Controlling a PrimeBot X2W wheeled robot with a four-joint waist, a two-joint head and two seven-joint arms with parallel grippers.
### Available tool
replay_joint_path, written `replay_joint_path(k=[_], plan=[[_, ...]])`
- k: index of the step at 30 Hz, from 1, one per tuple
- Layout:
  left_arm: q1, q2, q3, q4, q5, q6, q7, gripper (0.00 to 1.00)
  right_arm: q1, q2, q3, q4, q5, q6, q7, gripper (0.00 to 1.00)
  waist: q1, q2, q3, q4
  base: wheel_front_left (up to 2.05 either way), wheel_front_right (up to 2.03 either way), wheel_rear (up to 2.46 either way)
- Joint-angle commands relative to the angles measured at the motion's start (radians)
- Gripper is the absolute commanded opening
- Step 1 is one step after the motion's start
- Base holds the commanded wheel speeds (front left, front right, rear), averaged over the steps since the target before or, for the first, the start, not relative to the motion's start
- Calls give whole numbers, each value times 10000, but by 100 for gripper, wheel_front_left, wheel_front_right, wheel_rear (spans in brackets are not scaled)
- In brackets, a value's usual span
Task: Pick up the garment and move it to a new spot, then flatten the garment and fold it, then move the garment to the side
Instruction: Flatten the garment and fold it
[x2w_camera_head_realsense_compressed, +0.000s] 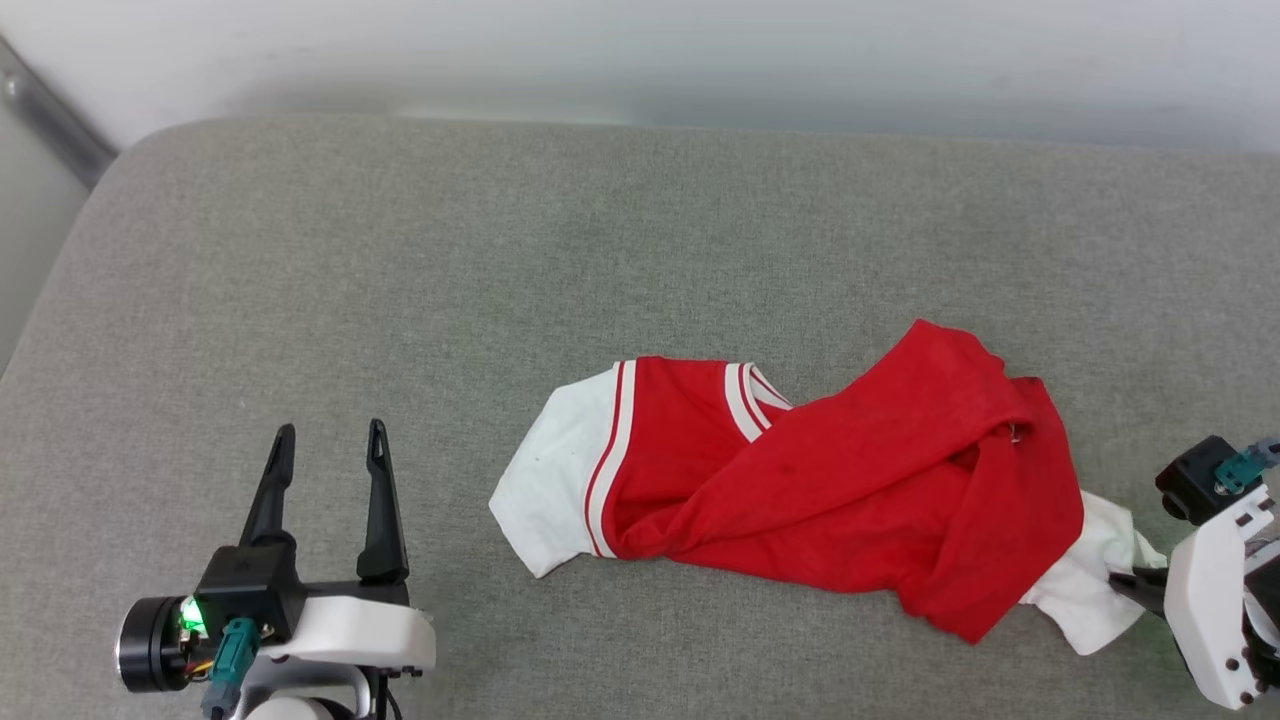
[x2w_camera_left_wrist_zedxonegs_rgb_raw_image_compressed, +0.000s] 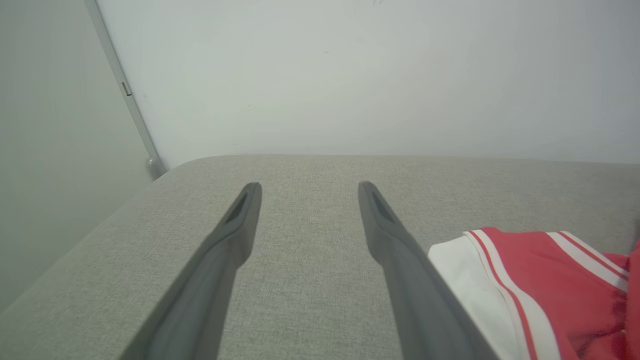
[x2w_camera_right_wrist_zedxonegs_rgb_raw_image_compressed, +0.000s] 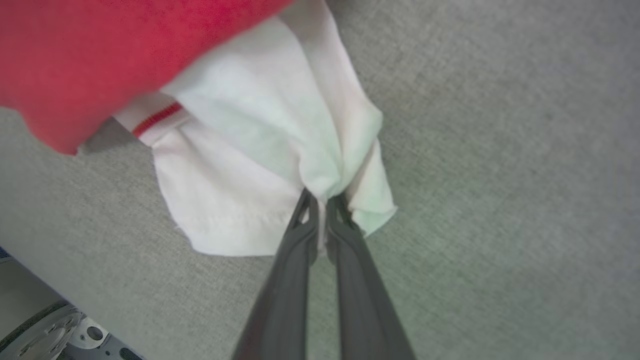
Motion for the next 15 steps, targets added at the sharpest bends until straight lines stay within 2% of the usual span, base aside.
replay_joint_path(k=[1,2,7,11,15], plan=[[193,1,54,20,39,-11,-25,100,102,281,-63,-8,-70,-3,-157,27,0,0,-130,-66,0,0,0],[240,5,73,36,55,-26,-25,100,25,215,-134,-60,-210,-3,-276,100,0,0,-201,-83,0,0,0],[406,-3,119,-8,115,-38,-25,100,-395,-509,-806,-941,-342,-5,-451,100,0,0,-480,-169,0,0,0],[474,-10,123,-97,105,-25,-25,100,-1015,-1323,-1493,-2112,-410,-3,88,100,0,0,-499,-224,0,0,0],[330,-18,77,-227,89,-27,-25,100,-1811,-1589,-2217,-2932,-542,-3,1002,100,0,0,-252,-205,0,0,0]])
